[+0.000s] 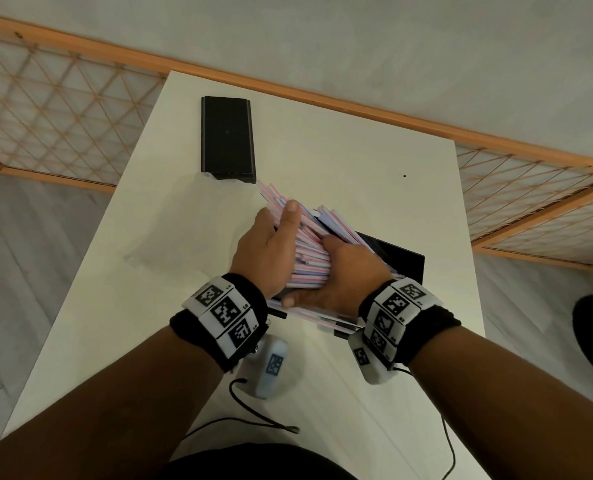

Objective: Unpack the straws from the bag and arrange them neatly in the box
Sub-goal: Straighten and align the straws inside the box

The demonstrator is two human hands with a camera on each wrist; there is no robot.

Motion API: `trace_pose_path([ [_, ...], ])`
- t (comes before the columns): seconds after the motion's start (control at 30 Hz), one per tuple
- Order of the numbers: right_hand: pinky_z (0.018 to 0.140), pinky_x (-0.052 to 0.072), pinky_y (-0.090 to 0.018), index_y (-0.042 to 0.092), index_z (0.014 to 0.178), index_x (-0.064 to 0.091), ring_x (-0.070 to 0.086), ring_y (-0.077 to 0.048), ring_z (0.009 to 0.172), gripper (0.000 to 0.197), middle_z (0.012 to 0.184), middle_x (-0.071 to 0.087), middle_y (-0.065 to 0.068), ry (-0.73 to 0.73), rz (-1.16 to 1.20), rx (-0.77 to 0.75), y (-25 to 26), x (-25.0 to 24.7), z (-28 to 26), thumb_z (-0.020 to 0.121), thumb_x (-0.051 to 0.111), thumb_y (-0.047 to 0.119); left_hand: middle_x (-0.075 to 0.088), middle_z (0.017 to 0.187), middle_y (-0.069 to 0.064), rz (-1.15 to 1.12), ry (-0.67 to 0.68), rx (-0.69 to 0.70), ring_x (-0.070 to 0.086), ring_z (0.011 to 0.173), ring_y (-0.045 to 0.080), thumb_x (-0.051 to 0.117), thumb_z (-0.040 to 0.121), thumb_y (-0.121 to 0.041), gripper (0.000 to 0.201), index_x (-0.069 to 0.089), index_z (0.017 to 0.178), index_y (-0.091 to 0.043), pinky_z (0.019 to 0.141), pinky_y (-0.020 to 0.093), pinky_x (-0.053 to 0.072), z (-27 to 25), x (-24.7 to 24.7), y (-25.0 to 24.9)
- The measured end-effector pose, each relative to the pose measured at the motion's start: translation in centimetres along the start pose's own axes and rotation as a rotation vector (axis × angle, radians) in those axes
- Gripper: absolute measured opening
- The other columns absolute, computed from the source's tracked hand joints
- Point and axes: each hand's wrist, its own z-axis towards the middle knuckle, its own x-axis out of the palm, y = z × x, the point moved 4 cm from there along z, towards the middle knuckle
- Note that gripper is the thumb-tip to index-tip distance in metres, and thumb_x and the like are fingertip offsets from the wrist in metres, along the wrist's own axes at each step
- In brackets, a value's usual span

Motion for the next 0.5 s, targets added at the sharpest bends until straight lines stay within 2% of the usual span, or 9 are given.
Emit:
trace_pose_path([
  [0.07, 0.084, 0.054, -0.037, 0.031, 0.113, 0.052, 0.064, -0.021, 0.098, 0.099, 0.106, 0.066, 0.007, -0.110, -0.060, -0.014, 0.2, -0.7, -0.4, 0.041, 0.039, 0.098, 0.064, 0.124, 0.009, 0.082, 0.044, 0.012, 0.064, 0.108, 0.032, 0.013, 0.081, -0.092, 0.100, 0.049, 0.131, -0.014, 0.096, 0.049, 0.051, -0.2, 0.4, -0.2],
  [0.1, 0.084, 0.054, -0.038, 0.027, 0.113, 0.053, 0.063, -0.022, 0.100, 0.100, 0.109, 0.065, 0.004, -0.141, -0.067, -0.013, 0.2, -0.9, -0.6, 0.044, 0.036, 0.098, 0.060, 0.134, 0.014, 0.112, 0.068, -0.005, 0.063, 0.112, 0.036, 0.008, 0.072, -0.098, 0.114, 0.043, 0.139, -0.013, 0.096, 0.054, 0.052, -0.3, 0.5, -0.1],
  [0.13, 0.086, 0.054, -0.038, 0.024, 0.115, 0.054, 0.061, -0.023, 0.104, 0.103, 0.113, 0.064, 0.002, -0.152, -0.061, -0.005, 0.1, -1.0, -0.9, 0.046, 0.036, 0.098, 0.053, 0.144, 0.016, 0.111, 0.075, -0.019, 0.060, 0.119, 0.038, 0.007, 0.072, -0.098, 0.118, 0.035, 0.146, -0.011, 0.100, 0.055, 0.051, -0.4, 0.5, 0.2],
  [0.2, 0.091, 0.052, -0.040, 0.019, 0.117, 0.055, 0.058, -0.025, 0.107, 0.103, 0.115, 0.061, -0.001, -0.213, -0.041, -0.012, -0.3, -1.2, -1.7, 0.051, 0.041, 0.097, 0.045, 0.154, 0.014, 0.022, 0.017, -0.042, 0.050, 0.134, 0.033, 0.017, 0.089, -0.084, 0.098, 0.030, 0.153, -0.011, 0.113, 0.043, 0.040, -0.3, -0.3, 0.3],
  [0.23, 0.090, 0.052, -0.040, 0.018, 0.116, 0.057, 0.058, -0.026, 0.104, 0.098, 0.111, 0.061, -0.002, -0.274, -0.034, -0.038, -0.5, -1.4, -2.3, 0.055, 0.045, 0.094, 0.047, 0.153, 0.010, -0.045, -0.023, -0.038, 0.047, 0.137, 0.029, 0.019, 0.094, -0.077, 0.087, 0.033, 0.153, -0.014, 0.114, 0.039, 0.035, -0.3, -0.7, 0.3],
  [0.3, 0.082, 0.053, -0.040, 0.018, 0.107, 0.059, 0.059, -0.027, 0.095, 0.078, 0.100, 0.061, -0.001, -0.376, -0.029, -0.089, -1.1, -1.5, -3.6, 0.064, 0.051, 0.082, 0.058, 0.141, 0.000, -0.152, -0.066, 0.001, 0.052, 0.131, 0.021, 0.018, 0.093, -0.080, 0.083, 0.048, 0.143, -0.022, 0.113, 0.037, 0.034, -0.1, -1.3, 0.1],
  [0.33, 0.080, 0.053, -0.039, 0.019, 0.103, 0.060, 0.058, -0.027, 0.093, 0.071, 0.097, 0.060, 0.000, -0.366, -0.022, -0.092, -1.5, -1.2, -3.9, 0.066, 0.052, 0.078, 0.064, 0.130, -0.005, -0.182, -0.057, 0.024, 0.057, 0.124, 0.018, 0.017, 0.087, -0.087, 0.085, 0.057, 0.132, -0.026, 0.112, 0.040, 0.037, 0.0, -1.3, 0.2],
  [0.4, 0.084, 0.052, -0.040, 0.020, 0.108, 0.062, 0.058, -0.026, 0.099, 0.073, 0.103, 0.061, 0.001, -0.232, -0.026, -0.066, -2.3, -0.3, -4.1, 0.066, 0.047, 0.079, 0.071, 0.115, -0.006, -0.219, -0.019, 0.028, 0.065, 0.114, 0.019, 0.017, 0.076, -0.098, 0.094, 0.065, 0.116, -0.029, 0.109, 0.048, 0.044, 1.2, -0.5, 1.5],
  [0.5, 0.102, 0.044, -0.038, 0.023, 0.135, 0.050, 0.050, -0.025, 0.120, 0.089, 0.129, 0.055, 0.002, -0.033, -0.056, -0.063, -2.6, 1.4, -3.7, 0.067, 0.051, 0.080, 0.073, 0.114, 0.003, -0.245, 0.035, -0.005, 0.067, 0.112, 0.029, 0.025, 0.067, -0.105, 0.101, 0.067, 0.116, -0.027, 0.106, 0.056, 0.046, 2.3, 0.9, 3.1],
])
